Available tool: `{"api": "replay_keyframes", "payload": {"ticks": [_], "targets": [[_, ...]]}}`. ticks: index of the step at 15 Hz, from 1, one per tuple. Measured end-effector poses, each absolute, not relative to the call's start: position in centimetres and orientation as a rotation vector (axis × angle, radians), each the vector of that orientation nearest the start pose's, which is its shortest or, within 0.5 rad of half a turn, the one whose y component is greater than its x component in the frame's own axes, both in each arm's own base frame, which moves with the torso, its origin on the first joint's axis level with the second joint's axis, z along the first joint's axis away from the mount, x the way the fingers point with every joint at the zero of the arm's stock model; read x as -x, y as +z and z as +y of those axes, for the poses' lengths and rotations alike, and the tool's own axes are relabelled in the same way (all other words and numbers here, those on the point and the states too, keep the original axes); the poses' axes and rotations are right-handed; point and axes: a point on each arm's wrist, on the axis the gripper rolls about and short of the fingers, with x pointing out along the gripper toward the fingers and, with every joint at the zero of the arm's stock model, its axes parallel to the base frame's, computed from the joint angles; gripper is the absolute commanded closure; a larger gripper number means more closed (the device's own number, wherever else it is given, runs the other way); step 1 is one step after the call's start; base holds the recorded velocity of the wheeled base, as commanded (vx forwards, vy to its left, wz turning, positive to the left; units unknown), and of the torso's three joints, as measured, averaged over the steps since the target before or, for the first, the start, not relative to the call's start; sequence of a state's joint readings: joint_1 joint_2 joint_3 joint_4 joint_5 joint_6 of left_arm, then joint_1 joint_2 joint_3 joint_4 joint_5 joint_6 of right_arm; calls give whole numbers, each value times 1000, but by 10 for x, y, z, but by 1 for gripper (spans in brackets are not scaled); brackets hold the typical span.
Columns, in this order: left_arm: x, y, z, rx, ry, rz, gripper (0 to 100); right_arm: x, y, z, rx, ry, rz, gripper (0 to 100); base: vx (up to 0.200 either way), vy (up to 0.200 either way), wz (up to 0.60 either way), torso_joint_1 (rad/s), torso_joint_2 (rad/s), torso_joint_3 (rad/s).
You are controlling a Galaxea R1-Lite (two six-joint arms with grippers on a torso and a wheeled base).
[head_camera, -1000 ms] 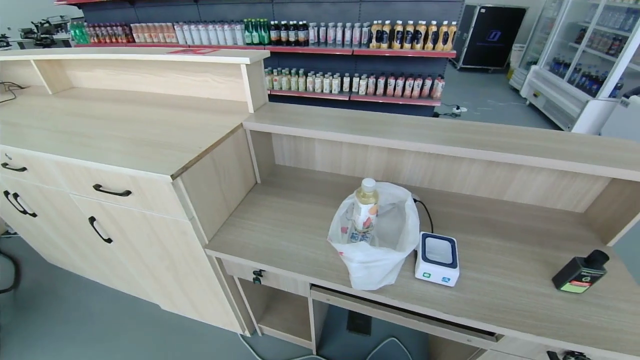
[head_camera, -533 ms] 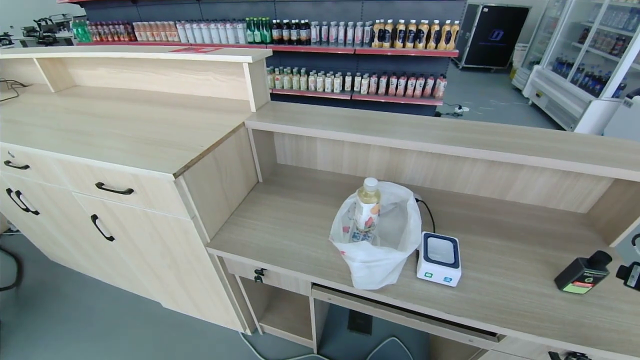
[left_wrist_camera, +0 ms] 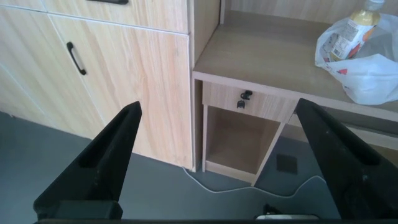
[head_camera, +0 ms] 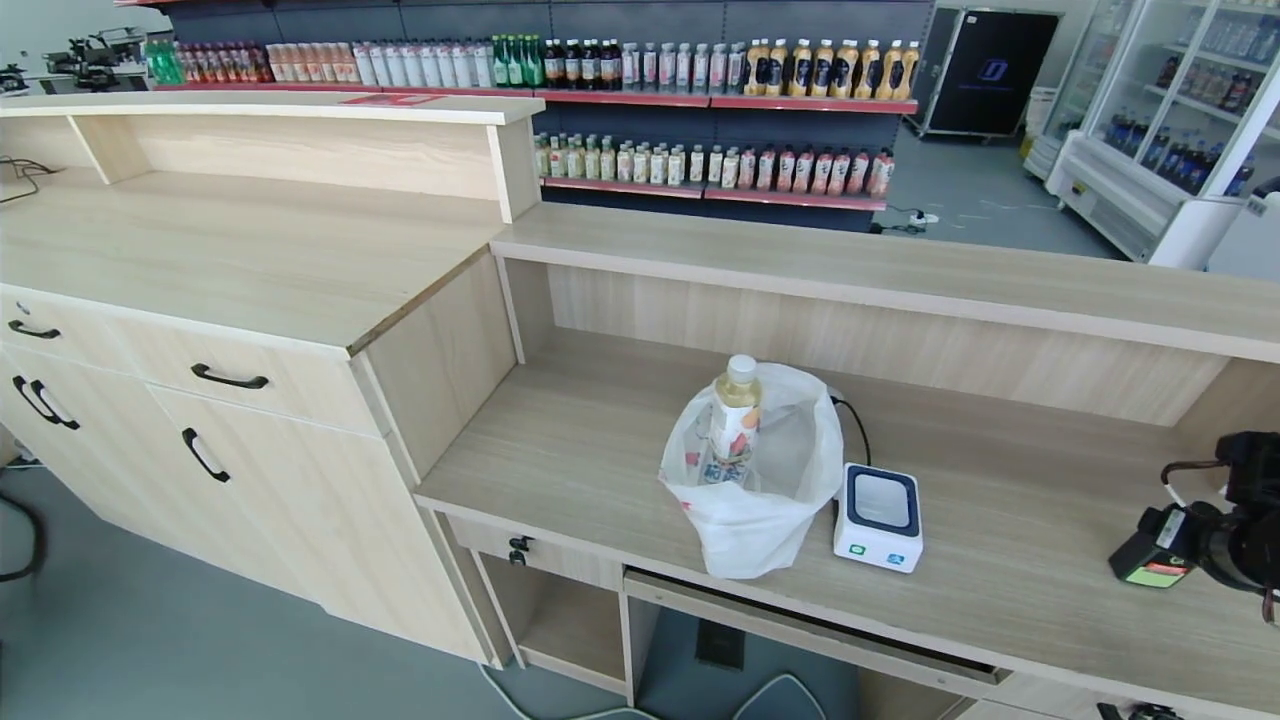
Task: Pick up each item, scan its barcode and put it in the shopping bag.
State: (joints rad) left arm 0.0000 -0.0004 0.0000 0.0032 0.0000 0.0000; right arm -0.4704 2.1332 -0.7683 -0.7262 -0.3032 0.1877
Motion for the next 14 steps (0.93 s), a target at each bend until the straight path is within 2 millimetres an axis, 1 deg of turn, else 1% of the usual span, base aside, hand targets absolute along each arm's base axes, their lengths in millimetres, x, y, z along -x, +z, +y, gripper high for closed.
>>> {"api": "replay_keyframes", "payload": {"ticks": [3, 8, 11, 14], "targets": [[23, 75, 0, 0, -1, 2, 0, -329, 33, -156, -227, -770, 555, 0, 0, 0, 0, 0, 0, 0], [23, 75, 0, 0, 0, 3, 0, -352, 21, -146, -233, -731, 547, 0, 0, 0, 0, 0, 0, 0], [23, 75, 0, 0, 0, 2, 0, -359, 14, -146, -224, -740, 544, 0, 0, 0, 0, 0, 0, 0], [23, 75, 0, 0, 0, 3, 0, -360, 8, -147, -209, -777, 550, 0, 0, 0, 0, 0, 0, 0]]}}
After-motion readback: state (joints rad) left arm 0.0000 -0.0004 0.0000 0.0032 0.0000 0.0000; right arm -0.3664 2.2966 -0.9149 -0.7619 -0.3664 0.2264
